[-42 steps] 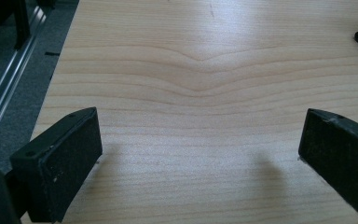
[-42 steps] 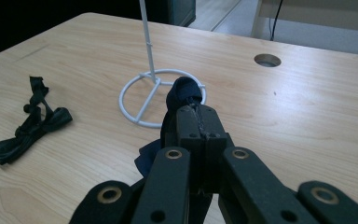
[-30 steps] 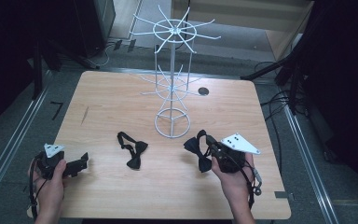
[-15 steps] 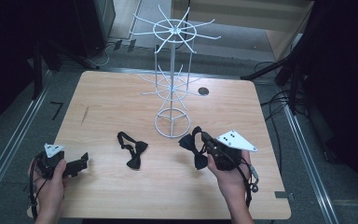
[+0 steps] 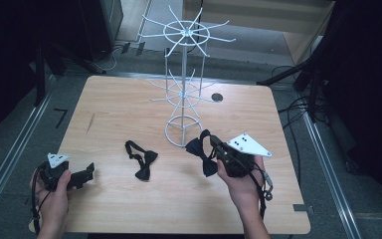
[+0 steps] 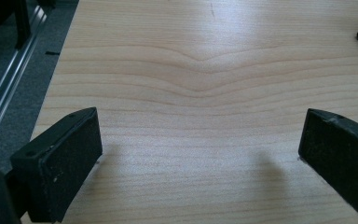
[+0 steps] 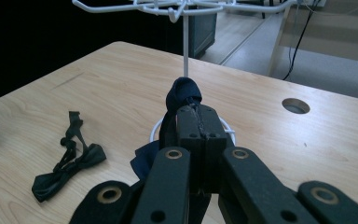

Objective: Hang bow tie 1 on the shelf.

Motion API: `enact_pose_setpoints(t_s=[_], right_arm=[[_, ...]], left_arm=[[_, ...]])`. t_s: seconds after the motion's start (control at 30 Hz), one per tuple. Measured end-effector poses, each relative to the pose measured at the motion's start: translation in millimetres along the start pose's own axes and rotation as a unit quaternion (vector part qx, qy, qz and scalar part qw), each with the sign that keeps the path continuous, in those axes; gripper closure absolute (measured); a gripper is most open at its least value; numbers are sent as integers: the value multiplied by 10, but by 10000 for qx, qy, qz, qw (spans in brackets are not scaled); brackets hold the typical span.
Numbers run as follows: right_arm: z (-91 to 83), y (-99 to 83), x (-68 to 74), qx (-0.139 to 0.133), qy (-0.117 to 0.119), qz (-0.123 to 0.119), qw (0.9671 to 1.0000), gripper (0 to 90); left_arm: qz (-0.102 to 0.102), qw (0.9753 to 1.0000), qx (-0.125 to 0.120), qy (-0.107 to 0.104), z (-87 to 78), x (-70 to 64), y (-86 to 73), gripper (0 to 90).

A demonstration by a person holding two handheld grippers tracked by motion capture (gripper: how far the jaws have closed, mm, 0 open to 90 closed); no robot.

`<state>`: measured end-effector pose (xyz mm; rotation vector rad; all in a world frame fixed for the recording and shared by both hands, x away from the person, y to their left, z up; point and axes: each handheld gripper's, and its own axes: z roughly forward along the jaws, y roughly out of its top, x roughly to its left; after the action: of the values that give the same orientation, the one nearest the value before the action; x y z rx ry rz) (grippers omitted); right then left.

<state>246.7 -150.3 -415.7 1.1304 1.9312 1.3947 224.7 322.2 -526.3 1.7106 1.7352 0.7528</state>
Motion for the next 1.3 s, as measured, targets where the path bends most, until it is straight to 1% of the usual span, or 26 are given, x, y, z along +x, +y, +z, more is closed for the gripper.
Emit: enact_pose_setpoints(t_s=[0.17, 0.33, 0.5, 0.67, 0.87, 1.3], right_arm=[[2, 92, 33, -68, 43, -39, 10000, 900], [-5, 140, 42, -104, 43, -109, 9999, 900], [1, 168, 43, -144, 63, -80, 9998, 900], [-23, 204, 60, -165, 73, -130, 9998, 900], [-63, 254, 70, -250, 54, -149, 9996, 900], [-26, 315, 126, -302, 102, -234, 9992, 900]], left_arm=[[14, 10000, 9, 10, 4, -5, -3, 0], [-8, 10000, 31, -46, 5, 1, 0, 0], [-11, 10000, 27, -39, 4, 1, -1, 0], [8, 10000, 5, -13, 3, -2, -3, 0], [4, 10000, 19, -25, 4, -1, -2, 0], [-14, 10000, 30, -43, 4, -2, -1, 0]])
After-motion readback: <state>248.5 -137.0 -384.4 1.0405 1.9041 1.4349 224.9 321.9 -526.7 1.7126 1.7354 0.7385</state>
